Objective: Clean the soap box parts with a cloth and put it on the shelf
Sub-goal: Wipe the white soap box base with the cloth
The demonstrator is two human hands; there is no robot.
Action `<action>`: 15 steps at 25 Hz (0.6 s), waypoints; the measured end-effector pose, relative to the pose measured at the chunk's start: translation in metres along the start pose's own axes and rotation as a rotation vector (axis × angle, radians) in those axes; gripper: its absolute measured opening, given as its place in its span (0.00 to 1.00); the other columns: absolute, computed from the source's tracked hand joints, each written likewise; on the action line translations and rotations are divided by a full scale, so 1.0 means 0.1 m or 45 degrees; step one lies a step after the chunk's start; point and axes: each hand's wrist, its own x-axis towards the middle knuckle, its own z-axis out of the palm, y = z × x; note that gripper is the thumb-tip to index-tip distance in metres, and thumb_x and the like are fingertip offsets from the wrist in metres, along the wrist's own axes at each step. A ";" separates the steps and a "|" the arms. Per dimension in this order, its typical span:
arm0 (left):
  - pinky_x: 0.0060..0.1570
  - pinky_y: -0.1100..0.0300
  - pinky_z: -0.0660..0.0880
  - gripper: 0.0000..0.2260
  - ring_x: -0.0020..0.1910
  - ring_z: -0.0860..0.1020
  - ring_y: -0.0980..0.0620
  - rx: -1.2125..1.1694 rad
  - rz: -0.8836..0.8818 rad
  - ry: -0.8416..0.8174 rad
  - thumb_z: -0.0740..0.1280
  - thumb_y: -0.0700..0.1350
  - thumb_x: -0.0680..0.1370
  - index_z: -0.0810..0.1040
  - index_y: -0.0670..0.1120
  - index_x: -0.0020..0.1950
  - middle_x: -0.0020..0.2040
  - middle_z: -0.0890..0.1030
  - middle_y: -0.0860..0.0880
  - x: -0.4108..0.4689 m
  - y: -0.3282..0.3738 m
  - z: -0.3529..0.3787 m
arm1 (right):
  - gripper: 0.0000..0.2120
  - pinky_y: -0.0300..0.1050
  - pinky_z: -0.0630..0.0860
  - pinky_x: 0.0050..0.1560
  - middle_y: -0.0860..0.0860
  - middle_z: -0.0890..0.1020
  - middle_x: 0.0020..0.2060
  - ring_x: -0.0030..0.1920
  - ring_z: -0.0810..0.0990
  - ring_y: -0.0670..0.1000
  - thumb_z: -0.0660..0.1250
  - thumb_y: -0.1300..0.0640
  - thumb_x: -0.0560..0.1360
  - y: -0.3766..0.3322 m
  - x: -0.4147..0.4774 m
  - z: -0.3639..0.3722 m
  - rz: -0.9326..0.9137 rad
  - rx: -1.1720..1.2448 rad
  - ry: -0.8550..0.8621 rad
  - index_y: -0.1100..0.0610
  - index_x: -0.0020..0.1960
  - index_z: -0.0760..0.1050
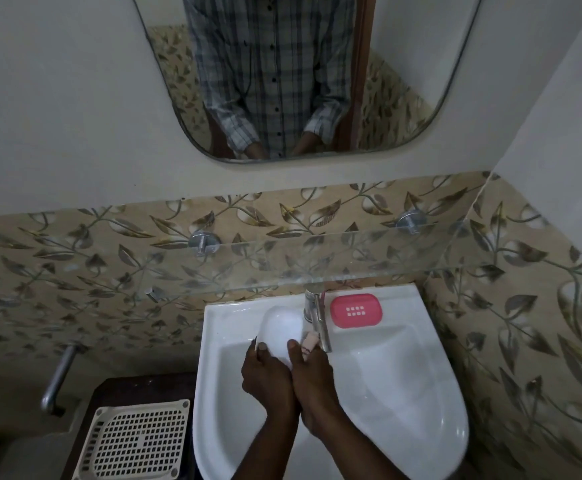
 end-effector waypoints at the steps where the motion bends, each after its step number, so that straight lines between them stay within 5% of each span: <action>1: 0.63 0.48 0.71 0.14 0.57 0.79 0.36 0.029 -0.110 -0.052 0.58 0.41 0.84 0.81 0.37 0.58 0.58 0.83 0.36 0.03 0.00 0.01 | 0.15 0.53 0.81 0.54 0.51 0.84 0.51 0.52 0.83 0.51 0.63 0.48 0.80 0.05 -0.02 -0.02 0.059 0.150 -0.097 0.54 0.62 0.76; 4: 0.51 0.42 0.80 0.12 0.47 0.81 0.35 -0.153 -0.286 -0.331 0.59 0.41 0.82 0.80 0.40 0.46 0.47 0.83 0.35 0.05 -0.02 -0.03 | 0.17 0.46 0.77 0.41 0.56 0.86 0.52 0.52 0.84 0.56 0.62 0.42 0.79 0.09 0.01 -0.12 0.114 0.566 -0.298 0.49 0.62 0.78; 6: 0.46 0.43 0.80 0.11 0.46 0.81 0.35 -0.188 -0.247 -0.457 0.60 0.38 0.82 0.80 0.39 0.45 0.45 0.82 0.35 0.01 -0.06 -0.07 | 0.19 0.48 0.77 0.40 0.54 0.86 0.51 0.51 0.84 0.57 0.63 0.39 0.76 0.05 0.12 -0.20 0.067 0.596 -0.326 0.47 0.62 0.78; 9: 0.48 0.49 0.79 0.10 0.49 0.80 0.37 -0.002 -0.150 -0.371 0.60 0.39 0.82 0.79 0.35 0.52 0.47 0.81 0.37 0.03 -0.12 -0.04 | 0.21 0.58 0.79 0.54 0.57 0.85 0.55 0.56 0.83 0.60 0.61 0.39 0.77 0.01 0.31 -0.17 0.213 0.513 -0.414 0.50 0.62 0.78; 12: 0.57 0.43 0.76 0.12 0.53 0.79 0.36 0.182 -0.127 -0.228 0.58 0.40 0.83 0.77 0.33 0.57 0.53 0.81 0.35 0.17 -0.14 -0.02 | 0.24 0.54 0.77 0.45 0.61 0.85 0.53 0.52 0.82 0.63 0.59 0.40 0.80 0.10 0.41 -0.13 0.366 0.434 -0.489 0.58 0.62 0.78; 15: 0.52 0.41 0.78 0.12 0.46 0.80 0.36 0.167 -0.027 -0.206 0.57 0.37 0.82 0.78 0.34 0.46 0.44 0.81 0.37 0.36 -0.23 -0.14 | 0.19 0.63 0.81 0.46 0.62 0.85 0.52 0.49 0.85 0.64 0.60 0.47 0.82 0.24 0.50 -0.24 0.462 0.507 -0.546 0.60 0.60 0.79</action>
